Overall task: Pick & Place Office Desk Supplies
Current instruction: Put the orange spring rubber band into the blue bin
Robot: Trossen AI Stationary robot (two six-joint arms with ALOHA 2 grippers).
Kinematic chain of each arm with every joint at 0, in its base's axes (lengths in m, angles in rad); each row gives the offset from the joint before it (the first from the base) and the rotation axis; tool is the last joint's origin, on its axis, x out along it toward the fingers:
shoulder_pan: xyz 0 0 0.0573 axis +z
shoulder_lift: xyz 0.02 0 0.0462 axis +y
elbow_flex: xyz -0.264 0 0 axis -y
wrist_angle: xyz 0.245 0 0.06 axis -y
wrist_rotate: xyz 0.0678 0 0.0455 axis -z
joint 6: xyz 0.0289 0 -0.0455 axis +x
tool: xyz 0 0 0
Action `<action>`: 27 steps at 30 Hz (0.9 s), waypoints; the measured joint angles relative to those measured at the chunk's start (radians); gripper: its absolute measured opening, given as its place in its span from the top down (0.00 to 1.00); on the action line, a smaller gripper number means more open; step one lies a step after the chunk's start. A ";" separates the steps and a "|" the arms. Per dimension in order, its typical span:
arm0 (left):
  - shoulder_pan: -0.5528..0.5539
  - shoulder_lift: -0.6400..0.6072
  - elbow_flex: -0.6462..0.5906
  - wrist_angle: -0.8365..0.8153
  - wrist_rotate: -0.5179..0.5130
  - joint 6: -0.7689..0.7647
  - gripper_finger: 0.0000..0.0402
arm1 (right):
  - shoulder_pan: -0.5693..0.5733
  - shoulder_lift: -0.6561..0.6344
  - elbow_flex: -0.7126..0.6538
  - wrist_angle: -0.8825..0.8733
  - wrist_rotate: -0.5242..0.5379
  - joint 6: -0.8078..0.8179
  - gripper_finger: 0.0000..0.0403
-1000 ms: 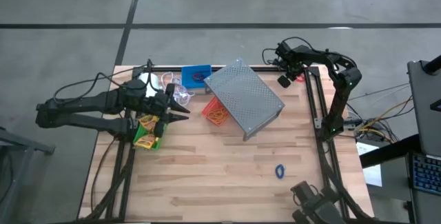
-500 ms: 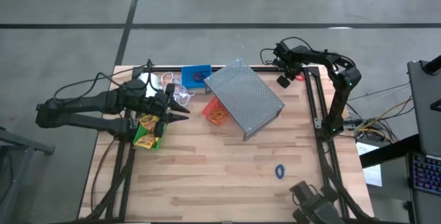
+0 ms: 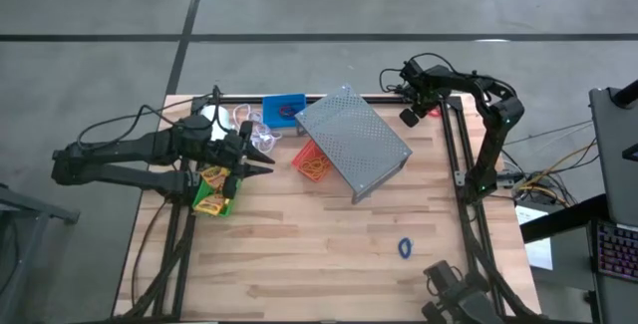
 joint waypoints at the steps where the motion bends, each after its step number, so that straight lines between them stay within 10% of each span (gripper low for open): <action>1: 0.000 0.000 0.000 0.000 0.000 0.000 0.74 | -0.001 0.000 -0.001 0.000 -0.007 0.000 0.83; 27: 0.000 0.000 0.000 0.000 0.000 0.000 0.74 | -0.008 0.000 0.020 0.004 0.056 0.012 0.83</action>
